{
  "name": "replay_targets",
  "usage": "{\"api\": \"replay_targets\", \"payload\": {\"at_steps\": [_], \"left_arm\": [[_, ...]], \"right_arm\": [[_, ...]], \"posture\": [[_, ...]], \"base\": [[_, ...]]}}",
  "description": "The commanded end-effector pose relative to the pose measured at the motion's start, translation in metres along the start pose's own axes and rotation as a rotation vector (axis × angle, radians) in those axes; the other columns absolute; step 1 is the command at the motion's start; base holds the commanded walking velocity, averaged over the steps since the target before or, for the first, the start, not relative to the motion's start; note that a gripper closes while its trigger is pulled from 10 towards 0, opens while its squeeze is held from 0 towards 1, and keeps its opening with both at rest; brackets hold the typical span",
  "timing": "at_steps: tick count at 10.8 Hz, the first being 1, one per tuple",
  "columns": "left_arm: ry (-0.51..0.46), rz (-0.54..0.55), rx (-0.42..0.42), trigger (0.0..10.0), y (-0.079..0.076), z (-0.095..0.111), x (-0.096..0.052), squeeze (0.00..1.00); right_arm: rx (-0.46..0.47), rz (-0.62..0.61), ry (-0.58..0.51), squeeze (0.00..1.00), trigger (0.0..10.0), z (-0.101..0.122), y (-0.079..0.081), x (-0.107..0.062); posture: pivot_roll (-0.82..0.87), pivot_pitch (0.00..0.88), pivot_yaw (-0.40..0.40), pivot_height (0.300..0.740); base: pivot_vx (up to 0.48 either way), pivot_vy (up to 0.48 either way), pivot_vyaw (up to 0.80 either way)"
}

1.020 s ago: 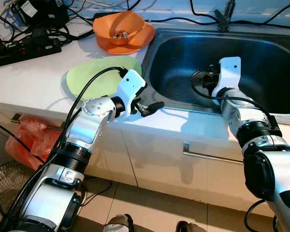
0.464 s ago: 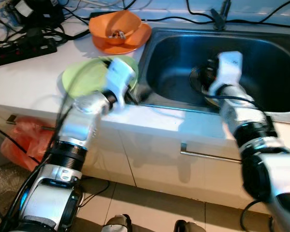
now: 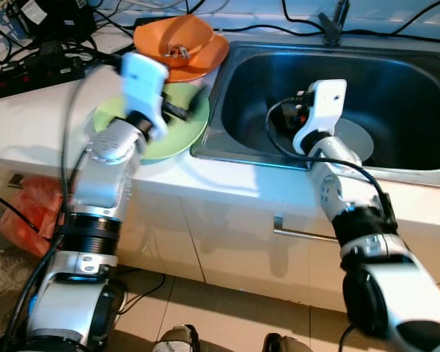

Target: Kitchen organization

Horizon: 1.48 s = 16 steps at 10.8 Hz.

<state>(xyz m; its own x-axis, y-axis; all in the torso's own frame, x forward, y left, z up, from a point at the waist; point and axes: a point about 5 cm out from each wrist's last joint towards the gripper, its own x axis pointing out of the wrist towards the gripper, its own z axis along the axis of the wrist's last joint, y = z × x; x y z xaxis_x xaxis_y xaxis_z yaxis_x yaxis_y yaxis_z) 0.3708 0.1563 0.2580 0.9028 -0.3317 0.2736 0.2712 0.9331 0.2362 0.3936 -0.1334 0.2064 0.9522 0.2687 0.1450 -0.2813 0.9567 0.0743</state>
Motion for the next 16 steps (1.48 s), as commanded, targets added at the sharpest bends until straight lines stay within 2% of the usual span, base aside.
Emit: {"api": "replay_targets", "payload": {"at_steps": [1, 2, 3, 4, 6, 9, 10, 11, 12, 13, 14, 15, 16], "left_arm": [[0.030, 0.140, 0.022, 10.0, 0.022, -0.005, -0.006, 1.00], [0.071, 0.235, 0.012, 10.0, 0.033, -0.013, -0.012, 1.00], [0.153, 0.352, -0.022, 10.0, 0.045, -0.031, -0.028, 1.00], [0.187, 0.418, -0.050, 10.0, 0.049, -0.040, -0.038, 1.00], [0.210, 0.463, -0.039, 10.0, 0.054, -0.045, -0.045, 1.00], [0.232, 0.573, -0.028, 10.0, 0.071, -0.045, -0.055, 0.98], [0.242, 0.600, -0.022, 10.0, 0.075, -0.045, -0.057, 0.97], [0.319, 0.672, -0.155, 10.0, 0.080, -0.051, -0.062, 0.87], [0.339, 0.664, -0.193, 10.0, 0.078, -0.052, -0.061, 0.87], [0.363, 0.654, -0.276, 10.0, 0.074, -0.057, -0.056, 0.08], [0.381, 0.643, -0.357, 10.0, 0.071, -0.062, -0.054, 0.00], [0.390, 0.611, -0.430, 10.0, 0.066, -0.064, -0.049, 0.00], [0.397, 0.599, -0.454, 10.0, 0.064, -0.063, -0.048, 0.00]], "right_arm": [[0.015, 0.023, 0.001, 0.80, 10.0, -0.002, 0.004, -0.004], [0.017, 0.035, -0.001, 0.00, 10.0, -0.003, 0.007, -0.007], [0.052, 0.088, 0.001, 0.00, 10.0, -0.006, 0.014, -0.014], [0.061, 0.180, 0.013, 0.00, 10.0, -0.008, 0.025, -0.025], [0.065, 0.286, 0.034, 0.00, 10.0, -0.008, 0.034, -0.041], [0.040, 0.456, 0.079, 0.00, 10.0, -0.003, 0.038, -0.071], [0.027, 0.482, 0.087, 0.00, 10.0, -0.002, 0.040, -0.075], [0.019, 0.513, 0.090, 0.00, 10.0, 0.002, 0.044, -0.080], [0.019, 0.523, 0.090, 0.00, 10.0, 0.004, 0.045, -0.081], [0.011, 0.554, 0.095, 0.00, 10.0, 0.006, 0.048, -0.083], [0.003, 0.564, 0.098, 0.00, 10.0, 0.007, 0.049, -0.085], [-0.001, 0.561, 0.101, 0.00, 10.0, 0.008, 0.048, -0.086], [-0.001, 0.559, 0.106, 0.00, 10.0, 0.008, 0.048, -0.086]], "posture": [[0.12, 0.099, 0.062, 0.740], [0.12, 0.097, 0.060, 0.740], [0.12, 0.097, 0.060, 0.740], [0.12, 0.098, 0.060, 0.740], [0.12, 0.096, 0.059, 0.740], [0.11, 0.094, 0.061, 0.740], [0.11, 0.093, 0.062, 0.740], [0.11, 0.094, 0.058, 0.740], [0.11, 0.094, 0.058, 0.740], [0.11, 0.095, 0.056, 0.740], [0.11, 0.095, 0.056, 0.740], [0.10, 0.096, 0.059, 0.740], [0.10, 0.098, 0.059, 0.740]], "base": [[0.000, 0.000, 0.00], [0.000, 0.000, 0.00], [0.000, 0.000, 0.00], [0.000, 0.000, 0.00], [0.000, 0.000, 0.00], [0.000, 0.000, 0.00], [0.000, 0.000, 0.00], [0.000, 0.000, 0.00], [0.000, 0.000, 0.00], [0.000, 0.000, 0.00], [0.000, 0.000, 0.00], [0.000, 0.000, 0.00], [0.000, 0.000, 0.00]]}}
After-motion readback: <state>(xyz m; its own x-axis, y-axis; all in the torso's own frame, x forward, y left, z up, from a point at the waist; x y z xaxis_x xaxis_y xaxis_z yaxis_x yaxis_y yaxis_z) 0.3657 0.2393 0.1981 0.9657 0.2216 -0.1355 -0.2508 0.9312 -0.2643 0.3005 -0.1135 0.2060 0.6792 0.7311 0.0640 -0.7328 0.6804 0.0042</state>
